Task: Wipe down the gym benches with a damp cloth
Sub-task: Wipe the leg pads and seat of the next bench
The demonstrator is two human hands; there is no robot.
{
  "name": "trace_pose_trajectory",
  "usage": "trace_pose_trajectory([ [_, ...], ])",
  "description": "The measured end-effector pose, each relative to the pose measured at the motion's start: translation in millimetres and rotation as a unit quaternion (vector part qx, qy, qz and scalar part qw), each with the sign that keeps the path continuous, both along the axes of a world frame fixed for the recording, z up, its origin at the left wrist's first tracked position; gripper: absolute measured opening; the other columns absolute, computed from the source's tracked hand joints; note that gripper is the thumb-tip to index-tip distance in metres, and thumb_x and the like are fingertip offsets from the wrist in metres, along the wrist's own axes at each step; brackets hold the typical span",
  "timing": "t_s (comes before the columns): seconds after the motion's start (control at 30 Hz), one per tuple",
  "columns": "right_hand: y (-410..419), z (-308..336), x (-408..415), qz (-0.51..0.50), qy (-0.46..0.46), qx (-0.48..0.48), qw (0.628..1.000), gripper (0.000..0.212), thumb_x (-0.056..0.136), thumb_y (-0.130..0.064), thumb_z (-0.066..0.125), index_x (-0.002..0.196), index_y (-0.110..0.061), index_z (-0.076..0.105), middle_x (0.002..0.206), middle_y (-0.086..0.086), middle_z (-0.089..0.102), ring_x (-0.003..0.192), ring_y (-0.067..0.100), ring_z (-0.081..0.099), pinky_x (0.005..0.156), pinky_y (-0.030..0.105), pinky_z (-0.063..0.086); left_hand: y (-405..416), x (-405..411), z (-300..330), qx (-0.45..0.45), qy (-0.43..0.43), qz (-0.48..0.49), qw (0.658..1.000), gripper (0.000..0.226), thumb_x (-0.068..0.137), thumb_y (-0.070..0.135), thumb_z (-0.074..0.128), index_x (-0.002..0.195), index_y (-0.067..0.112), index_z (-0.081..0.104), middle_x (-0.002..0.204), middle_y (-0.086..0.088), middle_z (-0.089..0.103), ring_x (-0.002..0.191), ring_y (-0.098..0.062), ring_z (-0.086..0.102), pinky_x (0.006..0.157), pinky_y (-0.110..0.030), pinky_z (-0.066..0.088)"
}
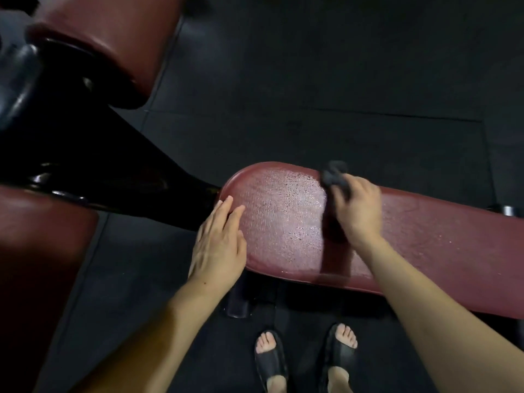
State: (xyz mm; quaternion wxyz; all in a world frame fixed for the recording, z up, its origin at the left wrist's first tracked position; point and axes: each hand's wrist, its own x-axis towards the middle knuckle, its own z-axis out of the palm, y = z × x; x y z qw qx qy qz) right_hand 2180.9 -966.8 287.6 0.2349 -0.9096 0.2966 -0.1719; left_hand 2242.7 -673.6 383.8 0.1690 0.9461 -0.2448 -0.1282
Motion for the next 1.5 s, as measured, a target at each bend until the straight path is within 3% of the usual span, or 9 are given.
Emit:
trace_pose_trajectory([
  [0.13,6,7,-5,-0.137,0.023,0.063,0.988,0.040,0.094,-0.040,0.059,0.118,-0.011,0.073,0.115,0.013,0.071,0.109,0.039,0.061,0.097,0.042,0.043,-15,6,2,0.024,0.008,-0.006,1.000,0.053,0.103,0.020,0.044,0.156,0.019,0.037,0.169,-0.003,0.021,0.157,-0.019,0.016,0.127,-0.042,0.019],
  [0.3,103,47,94,0.063,-0.058,0.048,0.995,0.028,0.088,-0.034,0.069,0.107,-0.014,0.076,0.105,0.010,0.072,0.098,0.033,0.063,0.089,0.043,0.050,-14,5,3,0.056,-0.001,-0.011,0.998,0.055,0.103,0.020,0.045,0.157,0.019,0.035,0.169,-0.003,0.022,0.156,-0.018,0.016,0.126,-0.040,0.020],
  [0.47,45,21,53,0.121,-0.048,0.040,0.991,0.030,0.092,-0.028,0.066,0.118,-0.013,0.073,0.114,0.009,0.070,0.106,0.035,0.063,0.096,0.044,0.052,-28,3,3,0.067,-0.014,-0.031,0.997,0.053,0.103,0.019,0.045,0.156,0.019,0.039,0.168,-0.002,0.024,0.157,-0.016,0.015,0.127,-0.040,0.017],
  [0.63,-82,-13,-62,-0.034,0.044,0.037,0.998,0.034,0.094,-0.031,0.058,0.118,-0.012,0.072,0.112,0.013,0.073,0.106,0.039,0.065,0.096,0.048,0.051,-59,-10,-8,0.058,-0.008,-0.067,0.996,0.053,0.104,0.020,0.042,0.157,0.019,0.037,0.169,0.000,0.021,0.157,-0.015,0.011,0.129,-0.039,0.011],
  [0.77,-68,-9,-59,-0.142,0.041,0.067,0.987,0.028,0.094,-0.025,0.062,0.114,-0.009,0.073,0.111,0.014,0.072,0.110,0.040,0.064,0.101,0.046,0.047,-75,-19,-14,0.064,-0.012,-0.085,0.994,0.056,0.102,0.022,0.042,0.157,0.021,0.036,0.170,0.001,0.020,0.158,-0.015,0.008,0.129,-0.040,0.010],
  [0.93,27,18,28,0.065,-0.020,0.052,0.996,0.030,0.094,-0.033,0.059,0.116,-0.018,0.074,0.116,0.003,0.071,0.110,0.027,0.062,0.099,0.041,0.048,-88,-24,-12,0.082,-0.024,-0.111,0.990,0.058,0.099,0.018,0.049,0.156,0.021,0.039,0.168,0.000,0.025,0.157,-0.019,0.014,0.128,-0.042,0.015],
  [1.1,-19,1,-15,0.139,-0.042,0.028,0.989,0.036,0.099,-0.029,0.060,0.125,-0.006,0.069,0.124,0.012,0.067,0.113,0.035,0.061,0.100,0.046,0.050,-114,-43,-21,0.087,-0.043,-0.122,0.988,0.055,0.097,0.015,0.053,0.151,0.017,0.047,0.165,-0.004,0.034,0.156,-0.022,0.021,0.126,-0.046,0.021],
  [1.37,-206,-63,-188,-0.101,0.052,0.026,0.993,0.046,0.098,-0.039,0.052,0.128,-0.008,0.068,0.129,0.016,0.067,0.119,0.042,0.060,0.106,0.044,0.045,-195,-96,-56,0.102,-0.033,-0.142,0.984,0.056,0.099,0.023,0.049,0.154,0.019,0.043,0.168,-0.002,0.025,0.158,-0.020,0.012,0.127,-0.045,0.017],
  [1.5,-183,-62,-157,-0.203,0.028,0.056,0.977,0.028,0.096,-0.024,0.062,0.117,-0.009,0.072,0.117,0.015,0.070,0.109,0.041,0.061,0.098,0.047,0.049,-218,-111,-61,0.096,-0.024,-0.111,0.989,0.054,0.100,0.023,0.047,0.154,0.020,0.042,0.167,0.000,0.027,0.157,-0.018,0.014,0.127,-0.044,0.019],
])
